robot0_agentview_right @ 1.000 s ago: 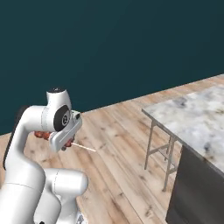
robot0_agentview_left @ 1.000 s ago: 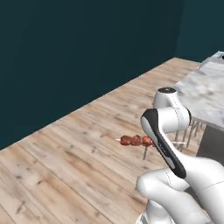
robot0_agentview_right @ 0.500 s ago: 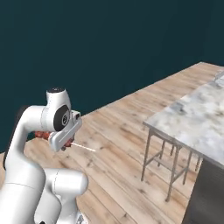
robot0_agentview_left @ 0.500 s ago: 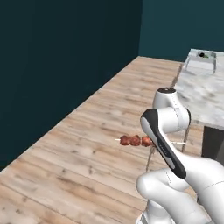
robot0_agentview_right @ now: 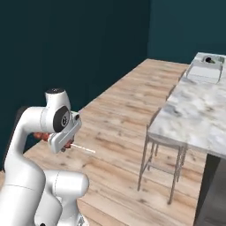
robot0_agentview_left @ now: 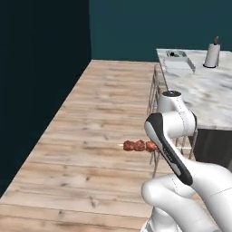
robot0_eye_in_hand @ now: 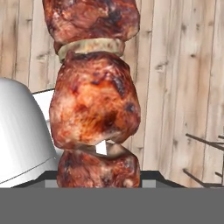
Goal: Place the cold items (avocado and eggplant) from the fridge in one tupperware on the dining counter. Place the warm items (kebab skewer and hot dog) in the stove area in another tupperware.
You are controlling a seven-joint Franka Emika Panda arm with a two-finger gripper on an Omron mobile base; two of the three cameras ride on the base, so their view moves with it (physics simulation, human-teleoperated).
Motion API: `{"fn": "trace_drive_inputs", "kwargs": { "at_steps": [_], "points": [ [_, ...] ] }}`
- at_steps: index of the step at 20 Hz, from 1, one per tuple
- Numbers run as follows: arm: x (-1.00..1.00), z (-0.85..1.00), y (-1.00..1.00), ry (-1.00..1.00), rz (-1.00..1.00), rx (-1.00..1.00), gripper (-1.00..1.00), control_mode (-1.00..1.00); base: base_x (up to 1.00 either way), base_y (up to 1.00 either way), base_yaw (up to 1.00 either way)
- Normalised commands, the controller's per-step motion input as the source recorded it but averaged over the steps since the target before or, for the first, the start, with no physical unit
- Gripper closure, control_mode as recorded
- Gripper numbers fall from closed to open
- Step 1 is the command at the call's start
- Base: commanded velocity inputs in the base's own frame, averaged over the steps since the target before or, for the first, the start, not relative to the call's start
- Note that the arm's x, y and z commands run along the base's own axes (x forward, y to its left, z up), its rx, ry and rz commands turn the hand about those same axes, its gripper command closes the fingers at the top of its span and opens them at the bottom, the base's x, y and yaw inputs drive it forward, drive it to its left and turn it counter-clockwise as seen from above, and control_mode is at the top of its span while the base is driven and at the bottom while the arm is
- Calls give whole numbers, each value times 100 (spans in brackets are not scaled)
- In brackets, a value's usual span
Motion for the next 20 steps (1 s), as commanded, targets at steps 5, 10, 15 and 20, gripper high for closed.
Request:
{"fn": "trace_drive_inputs", "kwargs": {
  "at_steps": [5, 10, 15, 20],
  "points": [
    [0, 0, 0, 0, 0, 0, 100, 100, 70, 83, -60],
    [0, 0, 0, 0, 0, 0, 100, 100, 67, 81, -61],
    [0, 0, 0, 0, 0, 0, 100, 100, 62, 74, -64],
    [0, 0, 0, 0, 0, 0, 100, 100, 63, 72, -64]
  ]
}}
